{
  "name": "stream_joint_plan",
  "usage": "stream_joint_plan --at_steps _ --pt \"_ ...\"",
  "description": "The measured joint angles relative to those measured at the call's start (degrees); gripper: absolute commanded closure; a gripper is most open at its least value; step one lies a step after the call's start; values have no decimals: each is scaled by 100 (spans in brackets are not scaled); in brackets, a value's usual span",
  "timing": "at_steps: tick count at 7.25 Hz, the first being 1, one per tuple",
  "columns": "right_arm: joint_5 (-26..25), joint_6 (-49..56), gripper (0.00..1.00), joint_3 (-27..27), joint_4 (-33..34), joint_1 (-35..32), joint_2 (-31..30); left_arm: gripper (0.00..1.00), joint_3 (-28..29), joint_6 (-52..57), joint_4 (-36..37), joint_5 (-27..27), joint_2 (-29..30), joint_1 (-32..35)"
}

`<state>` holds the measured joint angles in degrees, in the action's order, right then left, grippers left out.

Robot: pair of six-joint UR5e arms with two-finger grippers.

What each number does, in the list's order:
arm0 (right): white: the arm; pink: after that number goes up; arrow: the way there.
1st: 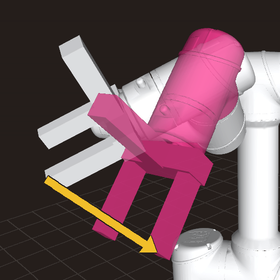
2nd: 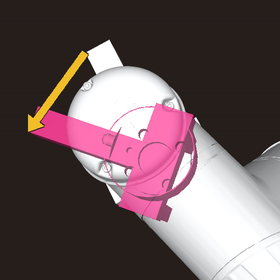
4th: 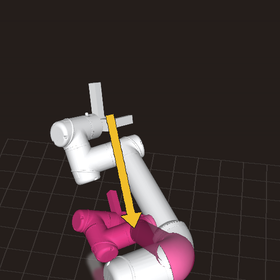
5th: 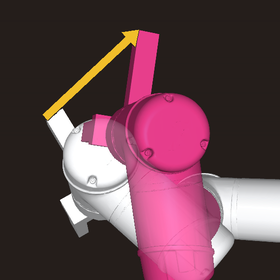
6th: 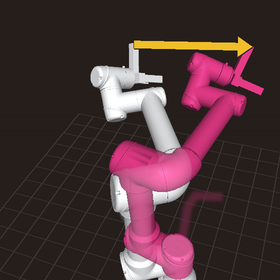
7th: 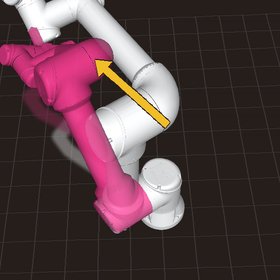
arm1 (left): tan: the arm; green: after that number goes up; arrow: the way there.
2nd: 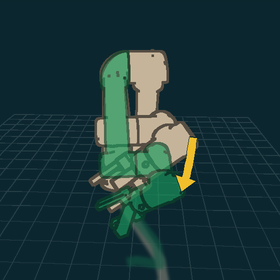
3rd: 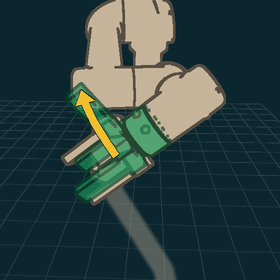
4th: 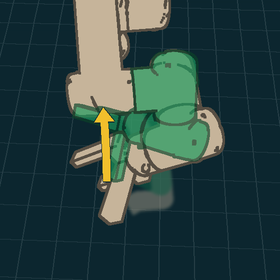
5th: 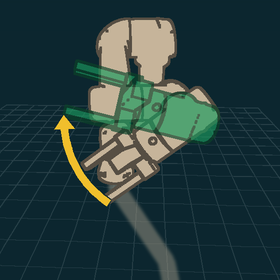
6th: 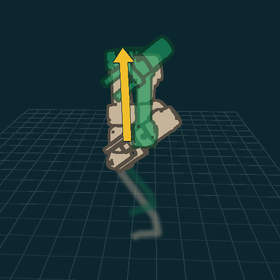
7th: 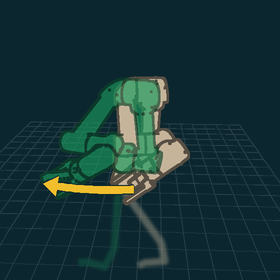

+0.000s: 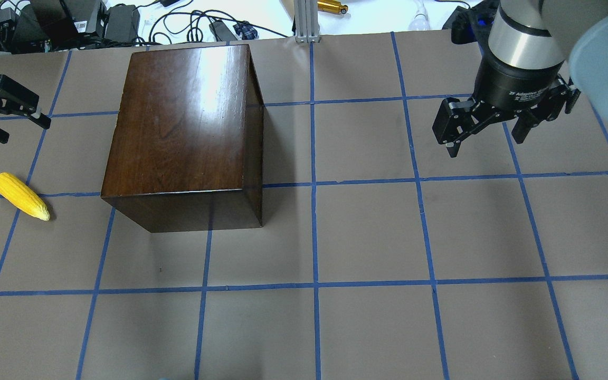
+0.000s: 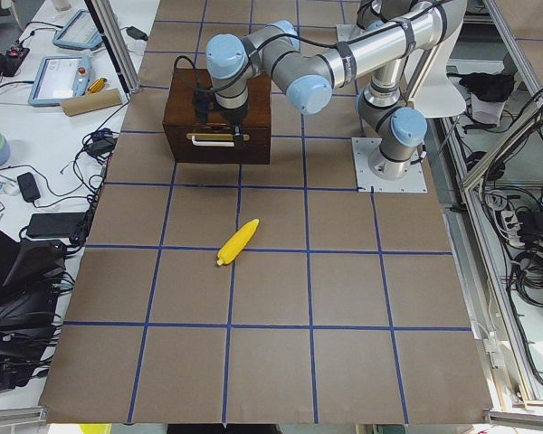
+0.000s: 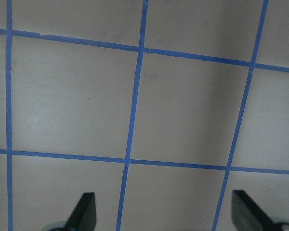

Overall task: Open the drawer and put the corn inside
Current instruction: 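Lower the left gripper and reach toward the white drawer handle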

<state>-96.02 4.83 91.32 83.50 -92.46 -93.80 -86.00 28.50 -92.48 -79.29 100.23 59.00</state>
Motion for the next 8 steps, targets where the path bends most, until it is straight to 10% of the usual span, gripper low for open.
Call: stream_joint_plan --at_steps 8 --pt "0 0 0 0 0 0 -3 0 23 883 373 1095 1262 43"
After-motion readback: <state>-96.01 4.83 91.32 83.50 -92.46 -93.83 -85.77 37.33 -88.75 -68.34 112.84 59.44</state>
